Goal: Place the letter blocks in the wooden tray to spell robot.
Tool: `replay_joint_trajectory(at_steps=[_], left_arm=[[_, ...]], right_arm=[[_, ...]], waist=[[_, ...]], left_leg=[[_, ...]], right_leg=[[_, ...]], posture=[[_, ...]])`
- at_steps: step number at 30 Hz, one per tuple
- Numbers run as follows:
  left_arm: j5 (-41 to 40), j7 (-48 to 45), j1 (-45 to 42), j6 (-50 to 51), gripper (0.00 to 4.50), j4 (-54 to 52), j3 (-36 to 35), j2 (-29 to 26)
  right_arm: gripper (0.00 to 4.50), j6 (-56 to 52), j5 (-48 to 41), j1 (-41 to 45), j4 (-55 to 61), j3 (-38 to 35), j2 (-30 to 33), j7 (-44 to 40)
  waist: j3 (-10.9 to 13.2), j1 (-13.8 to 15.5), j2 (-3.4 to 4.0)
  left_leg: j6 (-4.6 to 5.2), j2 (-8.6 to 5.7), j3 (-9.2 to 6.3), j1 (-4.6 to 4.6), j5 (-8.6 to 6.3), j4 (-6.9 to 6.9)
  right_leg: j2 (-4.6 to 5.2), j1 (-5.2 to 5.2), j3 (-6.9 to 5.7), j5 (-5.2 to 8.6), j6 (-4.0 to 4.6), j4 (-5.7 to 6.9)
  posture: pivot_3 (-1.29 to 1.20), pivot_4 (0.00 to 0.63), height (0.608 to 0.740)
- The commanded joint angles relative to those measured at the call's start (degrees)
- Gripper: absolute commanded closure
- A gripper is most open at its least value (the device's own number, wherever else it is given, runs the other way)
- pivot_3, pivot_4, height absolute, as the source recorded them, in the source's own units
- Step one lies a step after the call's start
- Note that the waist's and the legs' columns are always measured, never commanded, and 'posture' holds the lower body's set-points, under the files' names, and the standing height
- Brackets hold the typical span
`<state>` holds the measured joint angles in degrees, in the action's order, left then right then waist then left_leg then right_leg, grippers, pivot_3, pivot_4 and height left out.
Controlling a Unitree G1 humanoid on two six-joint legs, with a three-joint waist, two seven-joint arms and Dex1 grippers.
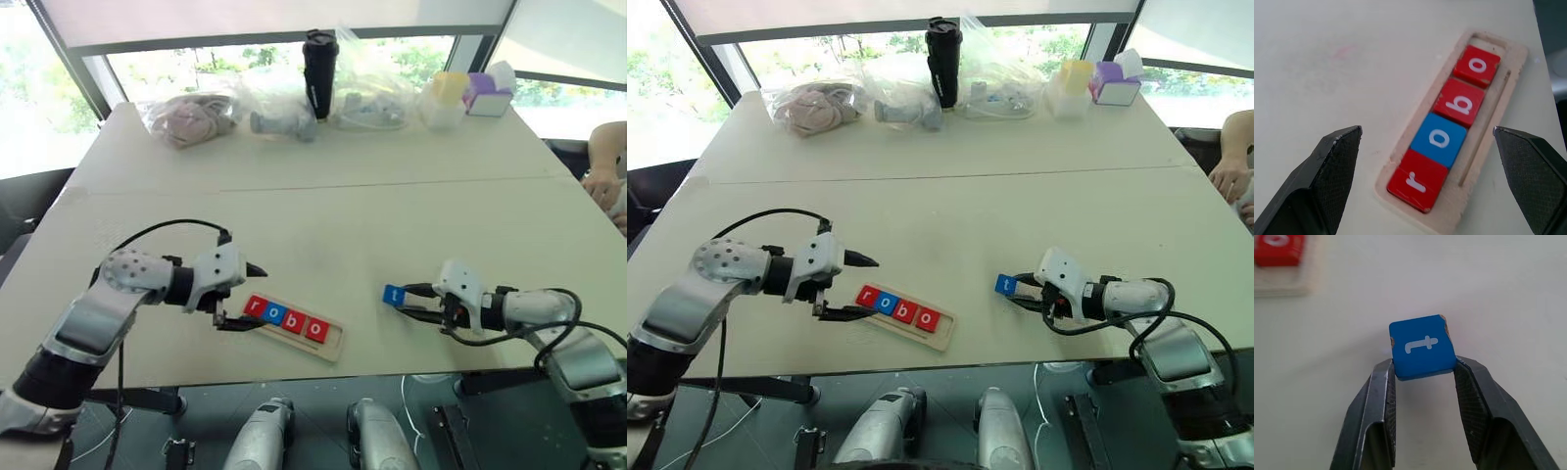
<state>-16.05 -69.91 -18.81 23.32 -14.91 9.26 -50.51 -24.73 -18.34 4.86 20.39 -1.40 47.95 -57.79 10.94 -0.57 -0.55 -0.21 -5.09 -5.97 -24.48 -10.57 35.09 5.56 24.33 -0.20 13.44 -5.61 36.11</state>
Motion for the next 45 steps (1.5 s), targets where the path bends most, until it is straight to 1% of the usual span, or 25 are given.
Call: replay_joint_trajectory(at_steps=[1, 2, 5, 10, 14, 18, 22, 36, 45], left_arm=[[-1.3, -0.9, 0.0, -0.2, 0.00, -2.4, -2.0, -1.5], [-0.7, -1.0, -0.2, -0.6, 0.00, -2.2, -1.6, -1.9], [0.5, 0.1, -1.3, -1.0, 0.00, -1.1, -1.0, -1.3], [0.2, 0.2, -1.5, -0.4, 0.00, -1.4, -0.8, -0.9], [-0.1, 0.2, -1.6, 0.1, 0.00, -1.7, -0.9, -0.9], [-0.3, 0.3, -1.4, 0.6, 0.00, -2.1, -0.9, -0.8], [-0.5, 0.0, -1.3, 0.7, 0.00, -2.0, -0.9, -0.9], [-0.3, 0.5, -1.8, 1.0, 0.00, -1.6, -1.0, 0.0], [-0.4, 0.8, -1.0, 1.2, 0.00, -1.8, -1.1, -0.1]], right_arm=[[3.36, -11.6, -5.0, -0.2, 14.1, -0.8, 0.6, 4.7], [3.36, -15.8, -5.7, 0.4, 16.8, 0.1, -0.3, 7.5], [3.36, -26.2, -4.5, 2.8, 22.9, 7.2, -3.3, 15.0], [3.36, -34.3, -3.4, 6.5, 25.8, 14.5, -4.2, 19.8], [3.36, -38.6, -2.8, 8.3, 25.9, 17.6, -3.3, 21.7], [3.36, -40.2, -3.5, 8.9, 26.9, 18.5, -2.9, 22.0], [3.36, -41.2, -3.9, 9.5, 27.7, 19.4, -4.0, 22.9], [3.36, -39.7, -2.4, 12.5, 24.9, 24.4, -5.9, 24.5], [3.36, -39.7, -2.3, 14.3, 23.9, 25.6, -7.4, 24.8]], waist=[[0.0, 0.1, -0.02], [0.0, 0.1, -0.02], [0.0, 0.1, -0.04], [0.0, 0.1, -0.03], [0.0, 0.2, -0.03], [0.0, 0.2, -0.03], [0.0, 0.1, -0.03], [0.0, 0.0, -0.03], [0.0, 0.0, -0.03]], left_leg=[[0.00, 0.00, 0.00, 0.00, 0.00, 0.00], [-0.01, 0.02, -0.03, 0.00, -0.01, 0.01], [-0.14, 0.02, -0.05, 0.00, -0.09, 0.02], [-0.14, -0.02, -0.05, -0.08, -0.09, 0.00], [-0.06, -0.05, -0.04, -0.13, -0.04, 0.00], [-0.04, -0.04, -0.05, -0.13, -0.02, 0.00], [-0.03, -0.03, -0.05, -0.12, -0.02, 0.01], [0.00, -0.03, -0.05, -0.12, 0.00, 0.02], [0.00, -0.03, -0.05, -0.11, 0.00, 0.02]], right_leg=[[0.01, 0.00, 0.00, 0.00, 0.00, 0.00], [0.00, -0.02, 0.00, 0.00, 0.01, 0.00], [0.02, -0.03, 0.01, 0.01, 0.02, 0.00], [0.06, 0.03, 0.00, 0.01, 0.04, -0.11], [0.07, 0.05, -0.03, 0.01, 0.02, -0.14], [0.06, 0.05, -0.04, 0.00, 0.02, -0.12], [0.05, 0.05, -0.04, 0.00, 0.02, -0.11], [0.03, 0.05, -0.04, 0.00, 0.01, -0.09], [0.02, 0.05, -0.05, -0.01, 0.01, -0.08]], posture=[[0.00, 0.150, 0.740], [0.00, 0.150, 0.740], [0.00, 0.150, 0.740], [0.00, 0.150, 0.740], [0.00, 0.150, 0.740], [0.00, 0.150, 0.740], [0.00, 0.150, 0.740], [0.00, 0.150, 0.740], [0.00, 0.150, 0.740]])
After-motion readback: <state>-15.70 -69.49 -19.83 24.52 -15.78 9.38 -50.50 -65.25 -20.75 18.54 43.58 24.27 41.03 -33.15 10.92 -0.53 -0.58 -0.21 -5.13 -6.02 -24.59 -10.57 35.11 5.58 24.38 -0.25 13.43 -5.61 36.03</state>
